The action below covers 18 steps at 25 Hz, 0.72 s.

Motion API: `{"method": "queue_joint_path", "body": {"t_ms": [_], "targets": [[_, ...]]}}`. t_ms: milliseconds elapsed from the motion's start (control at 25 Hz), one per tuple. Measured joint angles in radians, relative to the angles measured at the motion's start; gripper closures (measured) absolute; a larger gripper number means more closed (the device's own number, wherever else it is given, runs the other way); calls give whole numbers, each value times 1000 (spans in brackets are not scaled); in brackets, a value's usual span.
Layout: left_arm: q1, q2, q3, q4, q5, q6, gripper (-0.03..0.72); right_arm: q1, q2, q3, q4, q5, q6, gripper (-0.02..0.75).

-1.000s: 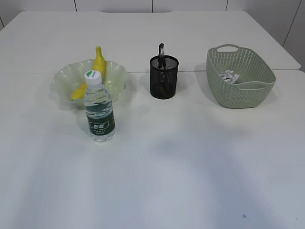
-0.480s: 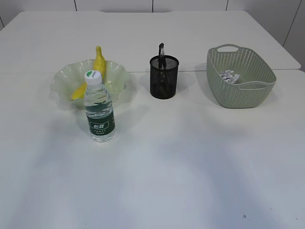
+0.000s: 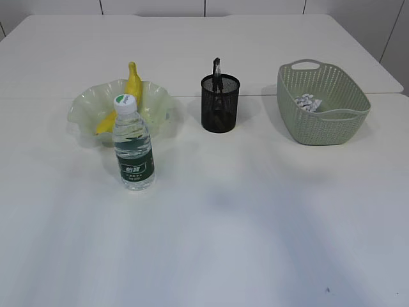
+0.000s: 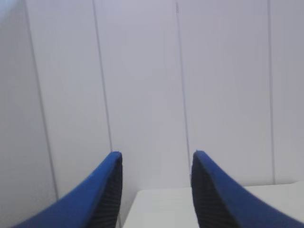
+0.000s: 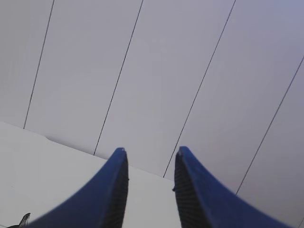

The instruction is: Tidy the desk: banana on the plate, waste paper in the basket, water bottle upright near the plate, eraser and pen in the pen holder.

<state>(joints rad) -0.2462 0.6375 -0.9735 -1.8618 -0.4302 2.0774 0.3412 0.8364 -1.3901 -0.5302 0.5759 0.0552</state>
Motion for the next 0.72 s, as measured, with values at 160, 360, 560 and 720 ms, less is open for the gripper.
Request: {"method": "queue_joint_path", "body": {"t_ms": [160,360,560,720], "targets": [[-143,0,0,2,-116,44,352,0,0,0,0,0,0,486],[-252,0,0,-2,-325,121,354,0,0,0,0,0,0,486],[-279,0,0,-4,-352,134,356,0,0,0,4,-2,0,486],[-279,0,0,-4,-378,135,357,0,0,0,6,-2,0,486]]}}
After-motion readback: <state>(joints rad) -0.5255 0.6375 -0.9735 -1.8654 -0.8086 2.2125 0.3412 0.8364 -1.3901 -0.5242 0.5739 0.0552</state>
